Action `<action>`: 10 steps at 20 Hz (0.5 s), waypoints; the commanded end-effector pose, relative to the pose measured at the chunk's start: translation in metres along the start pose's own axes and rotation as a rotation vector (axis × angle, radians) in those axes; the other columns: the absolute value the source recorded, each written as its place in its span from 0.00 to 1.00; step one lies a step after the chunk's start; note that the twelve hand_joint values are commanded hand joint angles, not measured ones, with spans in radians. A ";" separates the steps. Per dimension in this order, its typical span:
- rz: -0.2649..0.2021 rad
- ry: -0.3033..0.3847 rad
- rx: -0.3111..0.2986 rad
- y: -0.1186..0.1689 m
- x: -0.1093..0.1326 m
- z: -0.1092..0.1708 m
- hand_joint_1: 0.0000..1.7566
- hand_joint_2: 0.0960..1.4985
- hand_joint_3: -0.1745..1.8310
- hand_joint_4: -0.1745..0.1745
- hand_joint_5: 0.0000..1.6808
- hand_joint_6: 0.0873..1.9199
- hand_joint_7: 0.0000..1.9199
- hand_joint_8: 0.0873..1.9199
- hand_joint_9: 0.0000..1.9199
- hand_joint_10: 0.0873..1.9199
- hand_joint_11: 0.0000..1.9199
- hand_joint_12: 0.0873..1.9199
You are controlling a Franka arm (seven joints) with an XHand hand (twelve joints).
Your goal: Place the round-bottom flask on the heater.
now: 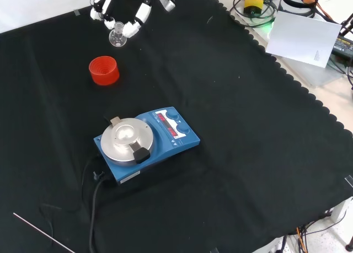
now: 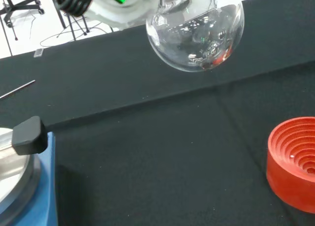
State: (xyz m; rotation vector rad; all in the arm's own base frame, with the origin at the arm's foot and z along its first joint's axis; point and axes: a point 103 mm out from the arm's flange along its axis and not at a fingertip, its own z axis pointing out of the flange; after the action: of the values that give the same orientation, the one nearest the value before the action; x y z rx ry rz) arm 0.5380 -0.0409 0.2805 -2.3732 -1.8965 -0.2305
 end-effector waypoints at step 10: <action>-0.139 0.010 0.038 -0.015 0.112 0.005 0.62 0.50 0.33 1.00 0.69 0.40 0.26 0.30 0.36 0.28 0.17 0.66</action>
State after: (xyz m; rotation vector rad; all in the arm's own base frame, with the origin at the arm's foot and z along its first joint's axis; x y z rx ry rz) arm 0.5420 -0.0094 0.3050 -2.3372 -1.9393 -0.2830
